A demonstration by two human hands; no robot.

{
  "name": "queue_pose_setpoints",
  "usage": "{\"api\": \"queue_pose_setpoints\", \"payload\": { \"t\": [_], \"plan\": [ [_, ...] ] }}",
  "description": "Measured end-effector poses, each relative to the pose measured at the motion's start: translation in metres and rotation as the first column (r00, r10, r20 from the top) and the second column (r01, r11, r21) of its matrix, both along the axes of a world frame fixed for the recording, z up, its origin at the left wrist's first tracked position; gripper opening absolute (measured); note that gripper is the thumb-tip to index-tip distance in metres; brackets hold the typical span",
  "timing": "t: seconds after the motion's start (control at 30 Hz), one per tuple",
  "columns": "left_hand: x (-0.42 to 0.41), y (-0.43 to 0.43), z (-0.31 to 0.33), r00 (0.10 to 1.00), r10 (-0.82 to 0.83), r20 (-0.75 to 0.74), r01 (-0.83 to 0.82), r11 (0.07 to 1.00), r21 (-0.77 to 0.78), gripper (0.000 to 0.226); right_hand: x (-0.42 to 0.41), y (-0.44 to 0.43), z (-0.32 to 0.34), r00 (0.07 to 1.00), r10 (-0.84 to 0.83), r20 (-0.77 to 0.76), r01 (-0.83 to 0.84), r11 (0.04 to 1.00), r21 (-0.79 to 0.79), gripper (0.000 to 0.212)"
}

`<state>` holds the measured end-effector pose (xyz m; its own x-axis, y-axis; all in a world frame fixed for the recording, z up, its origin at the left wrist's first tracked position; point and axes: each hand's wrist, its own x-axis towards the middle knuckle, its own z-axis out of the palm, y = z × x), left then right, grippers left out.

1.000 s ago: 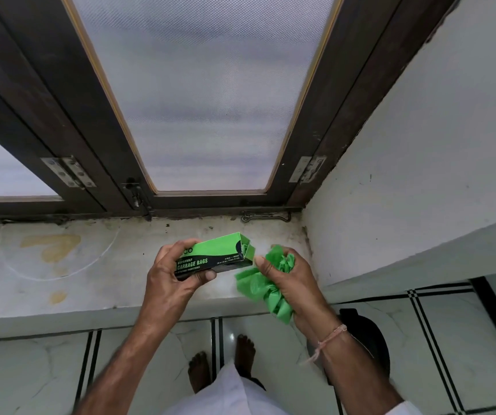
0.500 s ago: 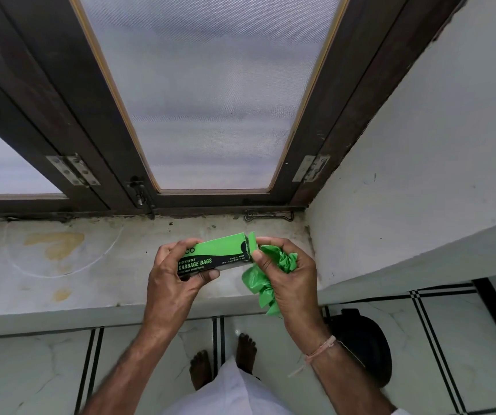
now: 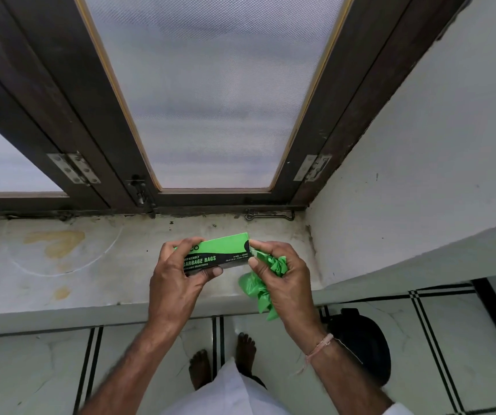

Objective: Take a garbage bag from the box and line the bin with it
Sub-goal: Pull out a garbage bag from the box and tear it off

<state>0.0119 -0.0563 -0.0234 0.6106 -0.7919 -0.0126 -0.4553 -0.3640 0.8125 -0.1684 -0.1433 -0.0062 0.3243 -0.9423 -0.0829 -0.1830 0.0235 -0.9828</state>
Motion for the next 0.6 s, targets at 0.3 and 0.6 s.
{"api": "queue_pose_setpoints", "payload": {
  "t": [0.3,0.6],
  "plan": [
    [0.010,-0.017,-0.015,0.886,-0.090,0.455,-0.005,0.979,0.203,0.074,0.001,-0.017,0.001,0.977,0.048,-0.208,-0.015,0.988,0.156,0.031],
    [-0.087,0.013,0.048,0.851,-0.368,-0.376,0.375,0.925,-0.057,0.070,-0.026,0.026,0.039,0.993,0.083,0.078,-0.109,0.898,0.425,0.058]
  ]
}}
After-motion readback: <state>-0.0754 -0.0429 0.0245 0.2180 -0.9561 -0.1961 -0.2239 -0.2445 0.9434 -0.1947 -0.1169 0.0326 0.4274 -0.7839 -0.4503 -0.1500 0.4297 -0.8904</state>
